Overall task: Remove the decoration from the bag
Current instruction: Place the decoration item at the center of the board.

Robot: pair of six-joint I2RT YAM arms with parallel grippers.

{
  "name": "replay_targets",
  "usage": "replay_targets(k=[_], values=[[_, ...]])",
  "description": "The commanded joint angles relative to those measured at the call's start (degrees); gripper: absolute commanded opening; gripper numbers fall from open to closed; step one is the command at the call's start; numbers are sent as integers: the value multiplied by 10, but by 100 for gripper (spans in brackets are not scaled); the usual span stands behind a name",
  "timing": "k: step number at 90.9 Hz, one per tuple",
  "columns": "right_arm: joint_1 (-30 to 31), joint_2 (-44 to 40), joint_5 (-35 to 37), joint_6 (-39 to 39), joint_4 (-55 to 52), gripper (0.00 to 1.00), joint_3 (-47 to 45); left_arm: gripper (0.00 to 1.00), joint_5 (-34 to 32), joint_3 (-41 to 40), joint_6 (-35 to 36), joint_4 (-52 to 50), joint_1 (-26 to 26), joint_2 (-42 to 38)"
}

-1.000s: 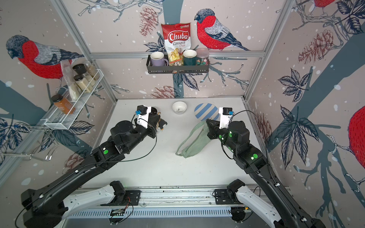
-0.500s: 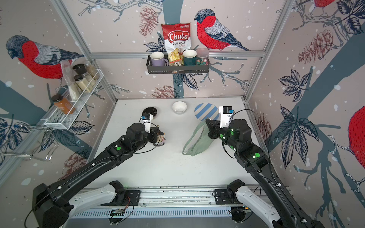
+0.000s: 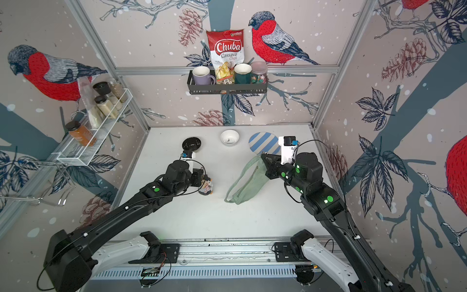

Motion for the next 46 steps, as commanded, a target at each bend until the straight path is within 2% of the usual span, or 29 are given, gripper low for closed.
replay_targets(k=[1, 43, 46], values=[[-1, -3, -10, 5, 18, 0, 4, 0, 10, -5, -13, 28, 4, 11], [-1, -1, -15, 1, 23, 0, -3, 0, 33, -22, -43, 41, 42, 46], [-1, -1, -15, 1, 23, 0, -4, 7, 34, -23, -44, 41, 43, 48]])
